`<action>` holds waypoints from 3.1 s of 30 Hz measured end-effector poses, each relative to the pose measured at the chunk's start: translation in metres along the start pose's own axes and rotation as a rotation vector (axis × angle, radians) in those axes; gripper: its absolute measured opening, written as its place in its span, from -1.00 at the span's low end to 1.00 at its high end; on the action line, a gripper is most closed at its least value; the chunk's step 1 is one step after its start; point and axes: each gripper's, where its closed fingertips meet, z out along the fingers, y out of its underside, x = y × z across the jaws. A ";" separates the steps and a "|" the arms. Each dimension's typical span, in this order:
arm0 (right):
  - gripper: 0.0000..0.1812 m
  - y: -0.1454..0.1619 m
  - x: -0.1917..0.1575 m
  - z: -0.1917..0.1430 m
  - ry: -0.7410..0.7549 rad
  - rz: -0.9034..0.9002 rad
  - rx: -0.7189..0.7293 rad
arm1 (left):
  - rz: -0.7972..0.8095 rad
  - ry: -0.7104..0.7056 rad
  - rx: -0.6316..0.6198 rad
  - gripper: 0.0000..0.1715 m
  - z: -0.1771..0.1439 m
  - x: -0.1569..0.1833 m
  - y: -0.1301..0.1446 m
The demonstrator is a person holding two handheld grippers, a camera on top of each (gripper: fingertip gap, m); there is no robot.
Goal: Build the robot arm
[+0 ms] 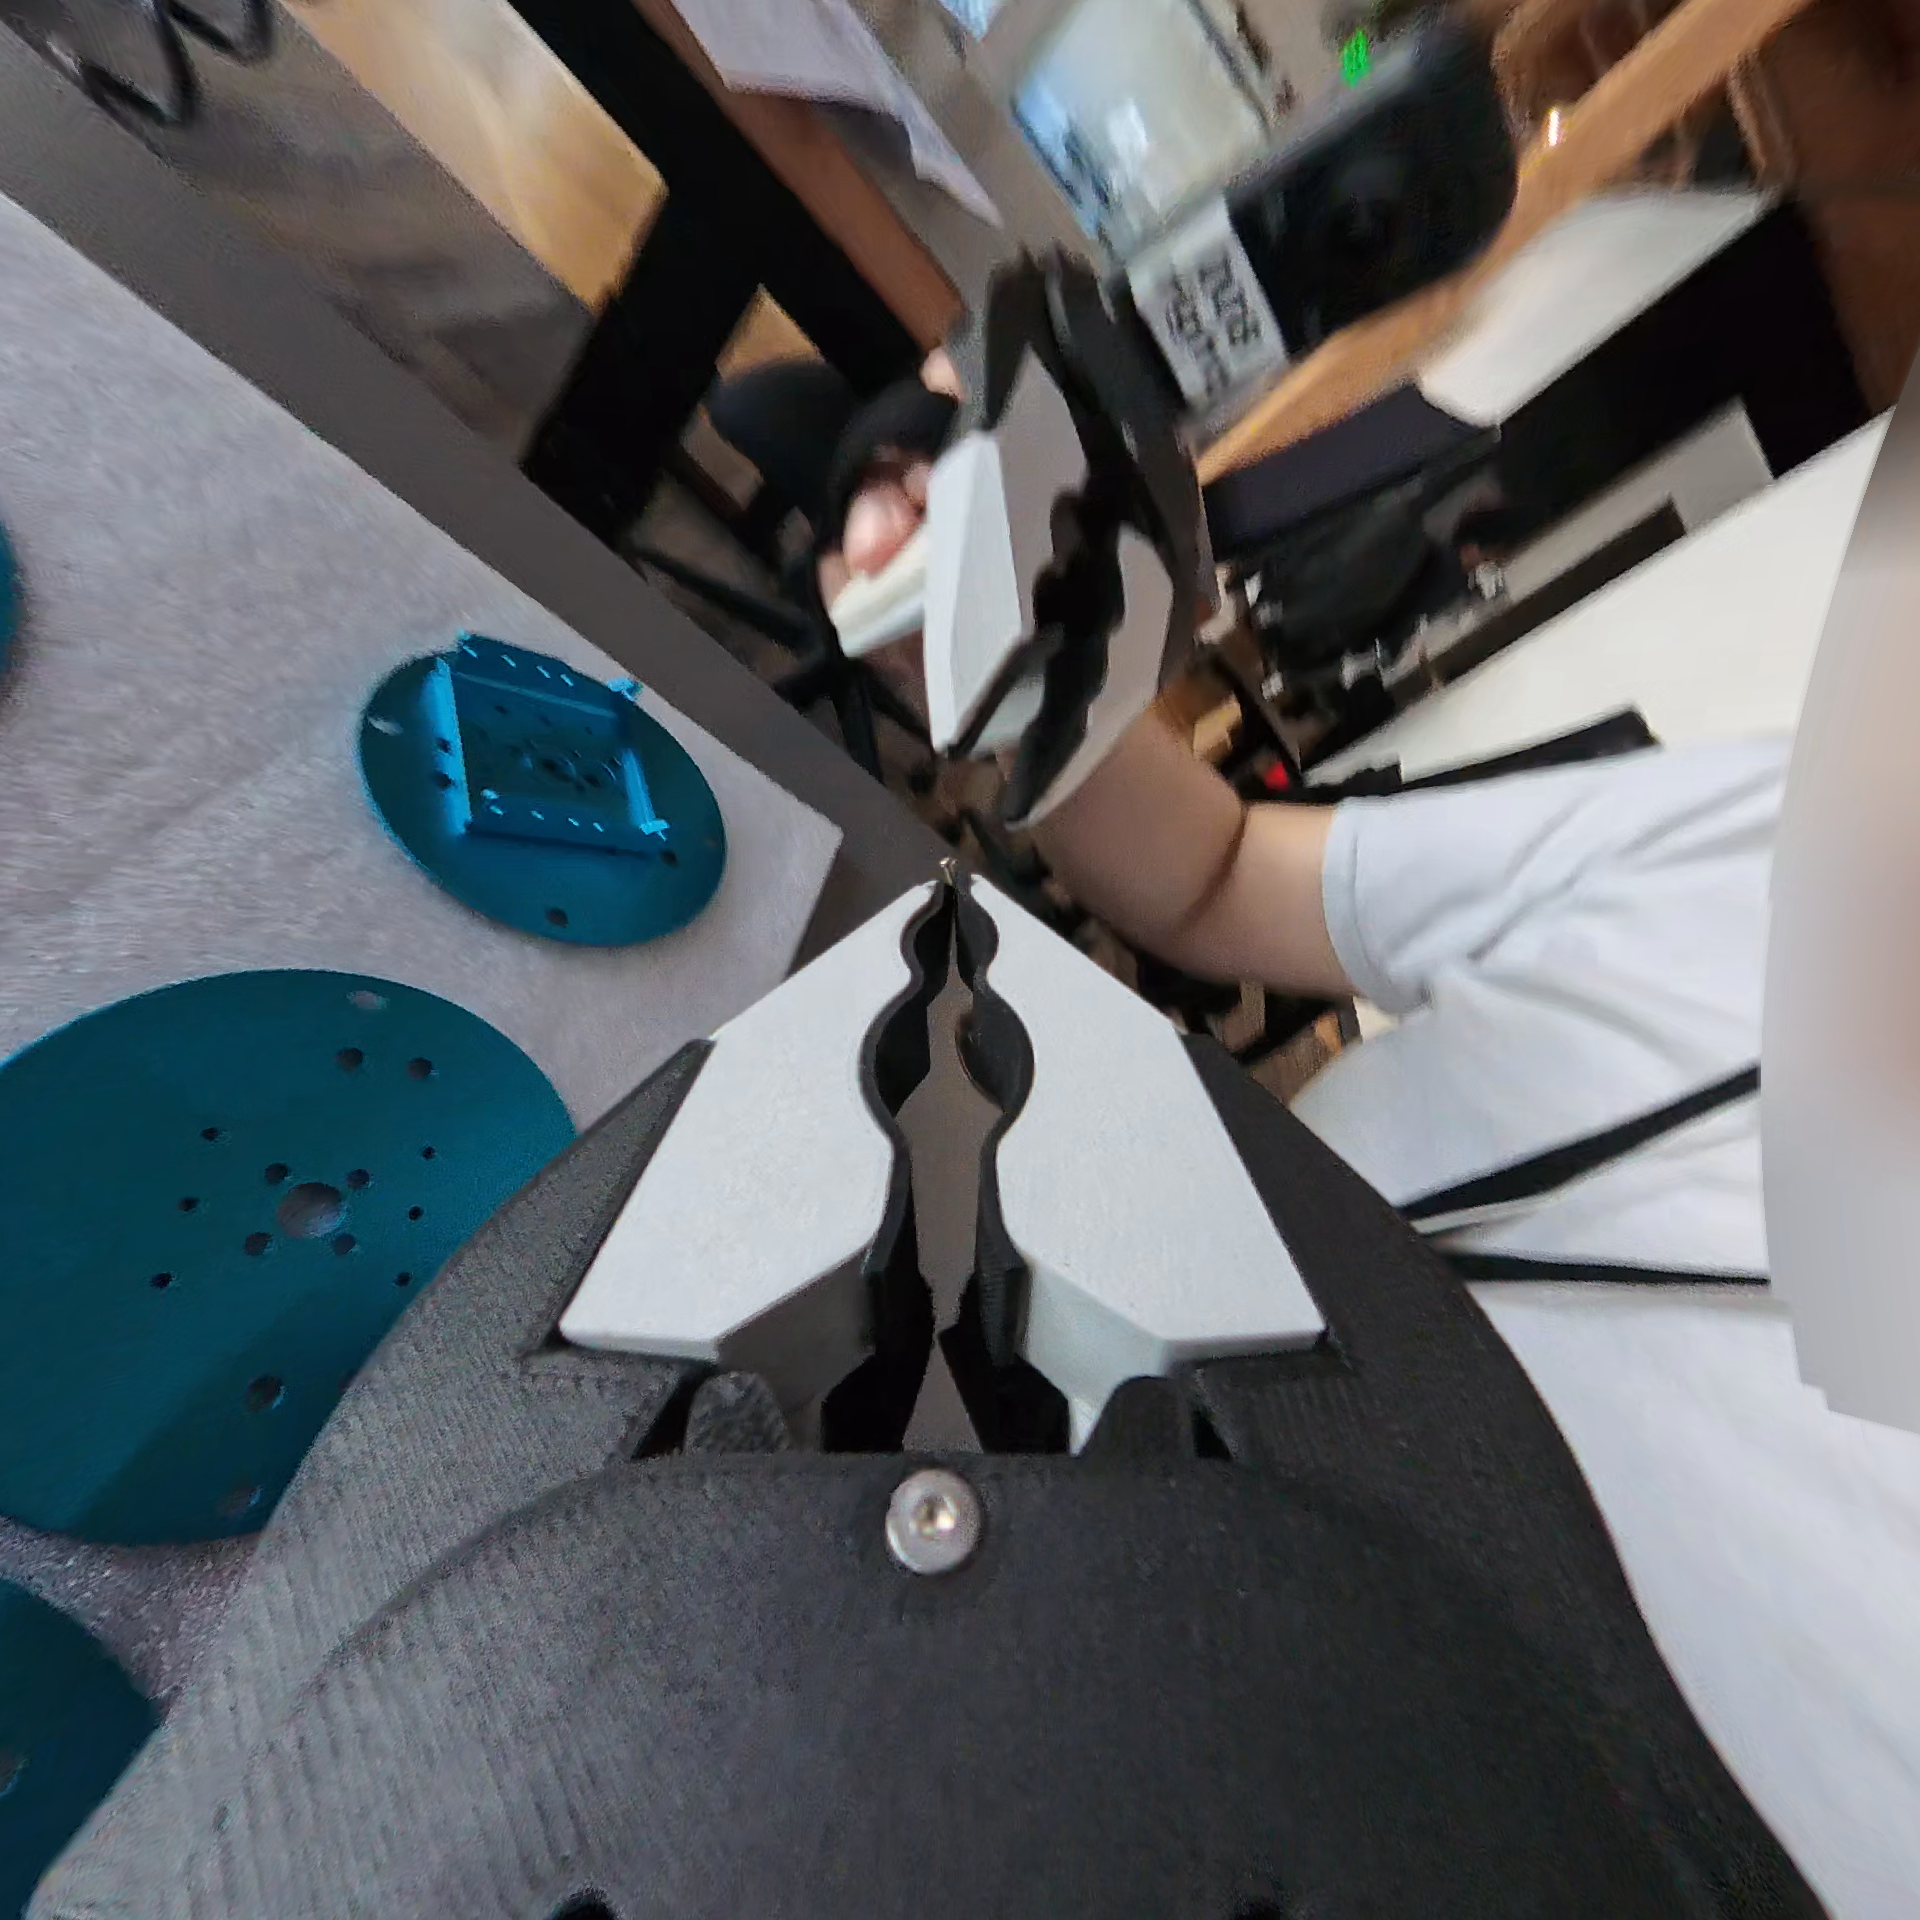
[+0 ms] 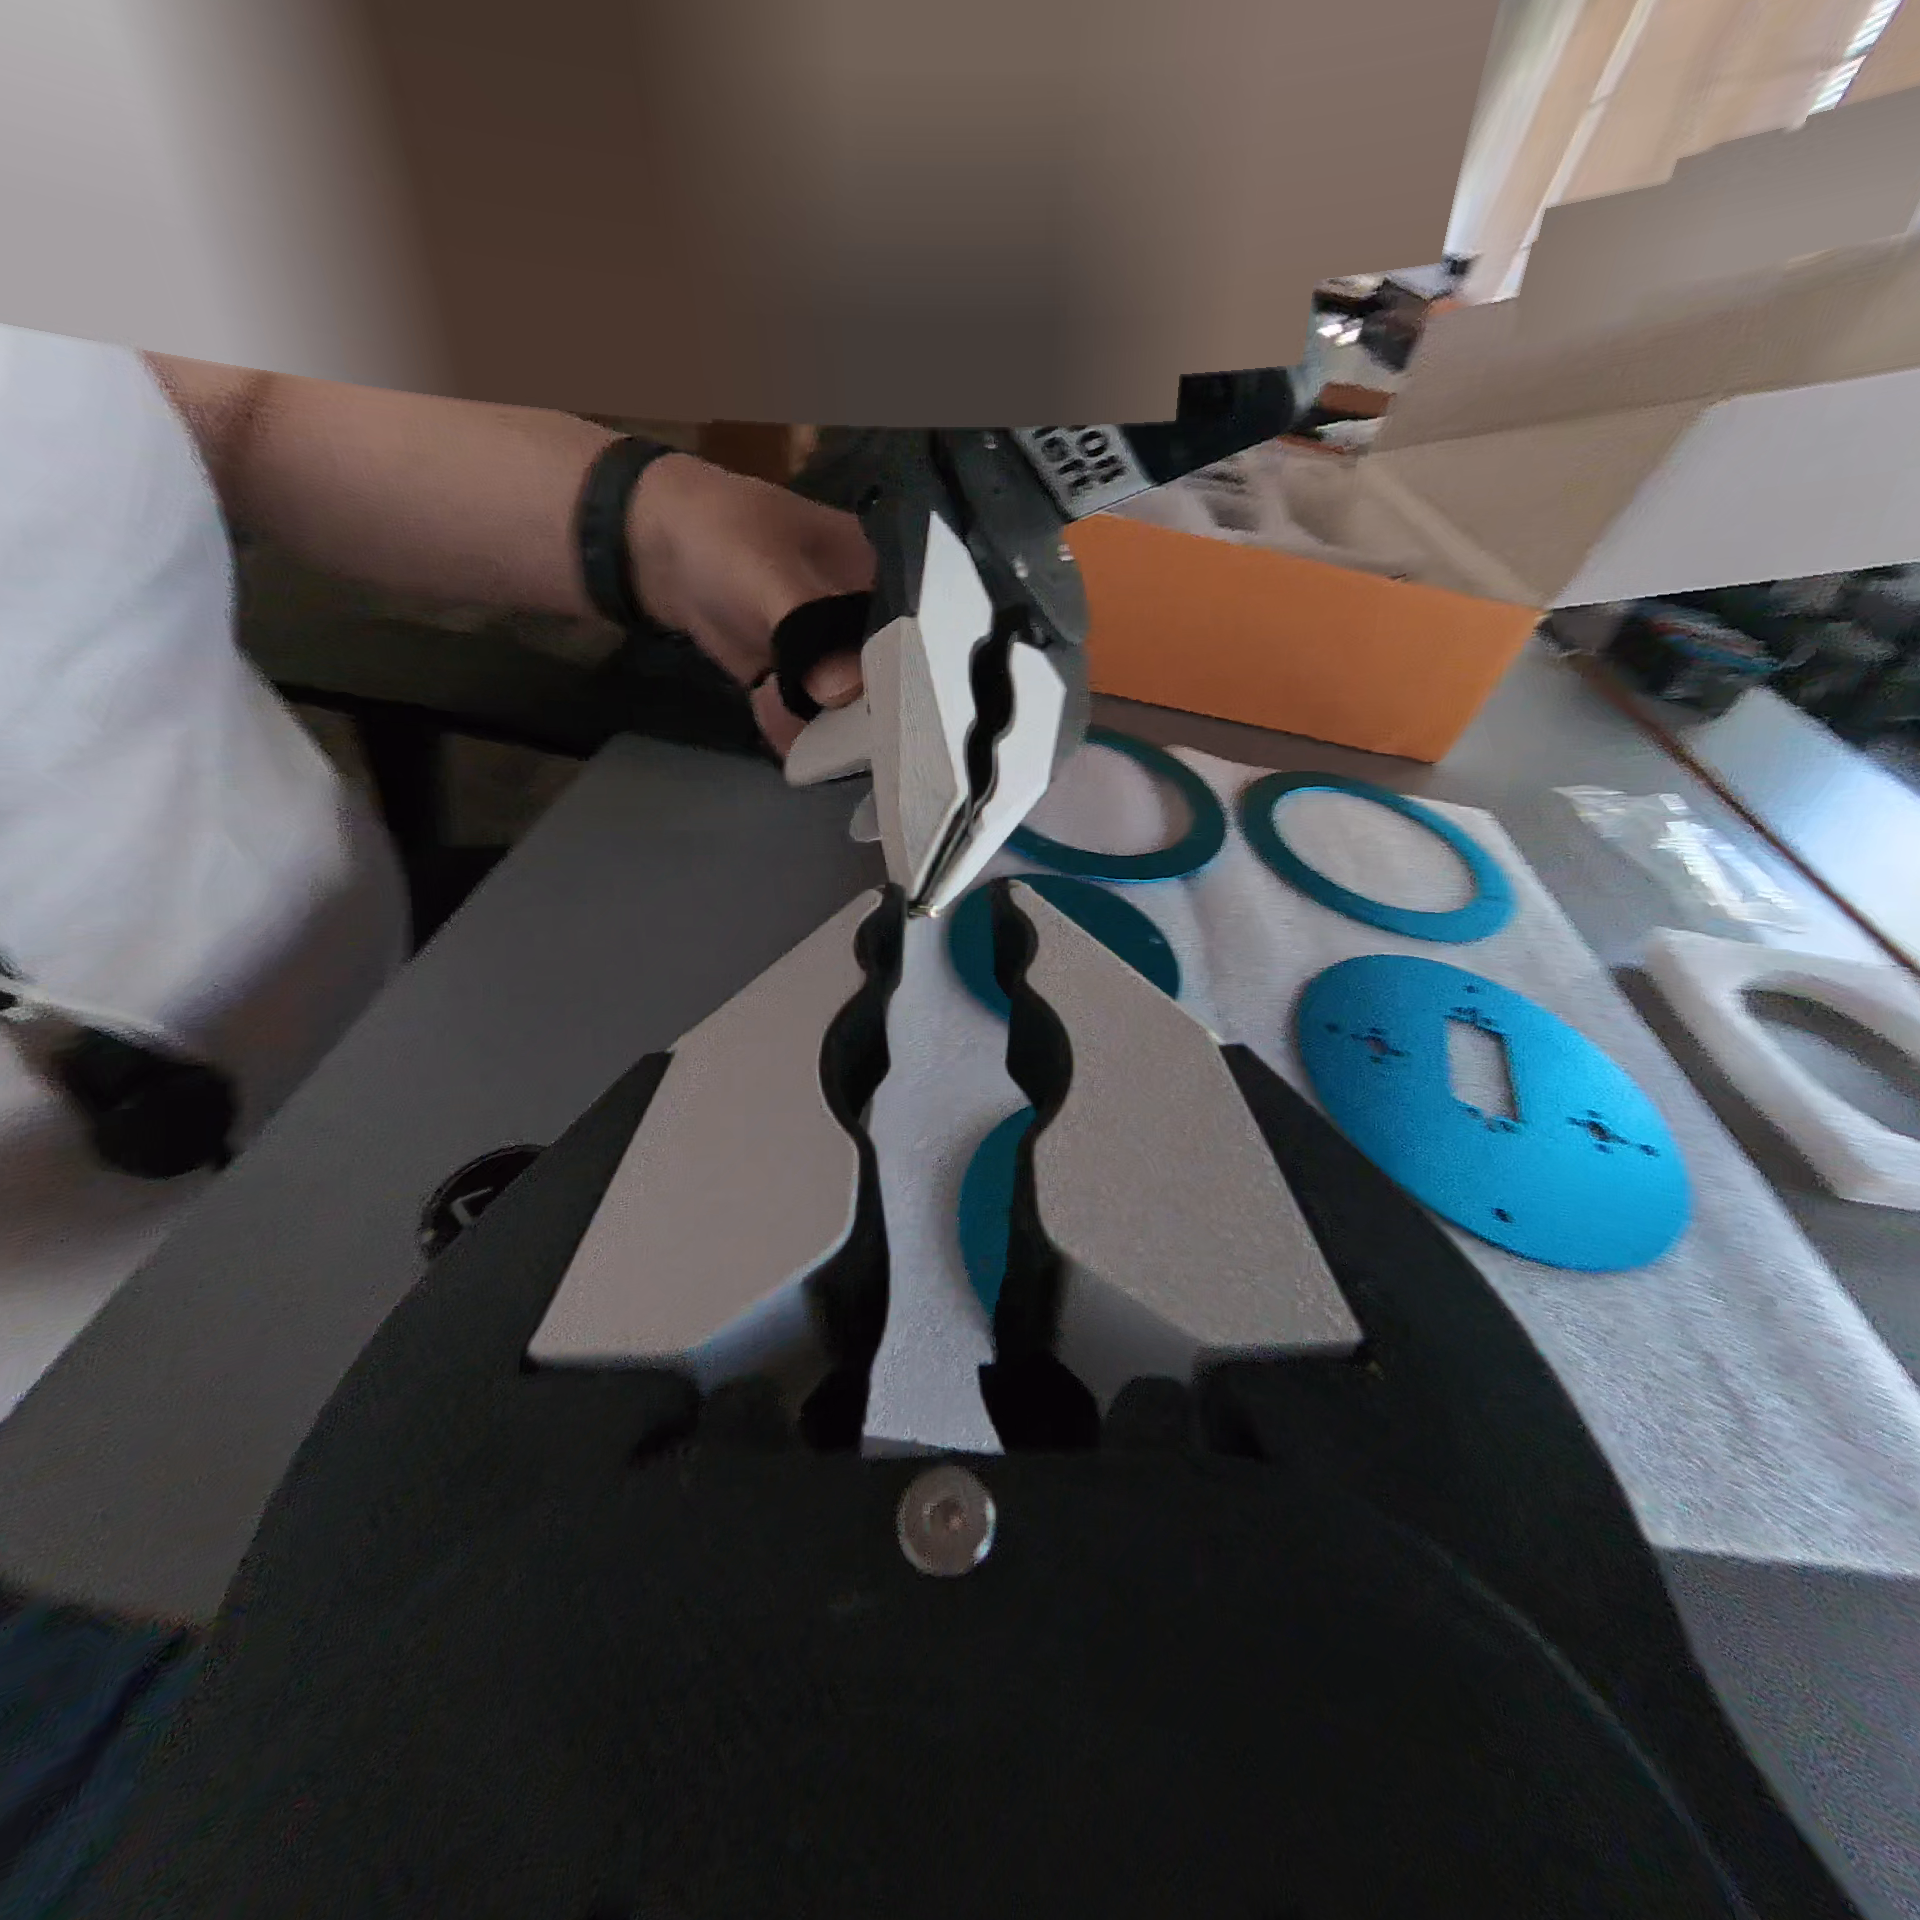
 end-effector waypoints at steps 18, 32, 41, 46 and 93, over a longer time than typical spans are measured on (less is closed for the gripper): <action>-0.93 -0.008 -0.052 0.000 -0.488 0.005 -0.107 | 0.000 0.235 -0.270 -1.00 0.008 0.046 0.022; -0.98 -0.010 -0.045 -0.004 -0.432 0.032 -0.082 | 0.004 0.219 -0.189 -0.90 0.006 0.042 0.009; -0.99 0.022 -0.014 -0.019 -0.232 -0.001 -0.240 | 0.150 -0.139 -0.170 -0.66 -0.006 -0.016 0.015; -0.98 0.055 0.032 -0.031 -0.049 -0.108 -0.495 | 0.237 -0.407 -0.170 -0.43 0.010 -0.059 0.009; -0.98 0.073 0.045 -0.018 0.105 -0.501 -0.608 | 0.516 -0.498 -0.284 -0.51 0.037 -0.076 0.002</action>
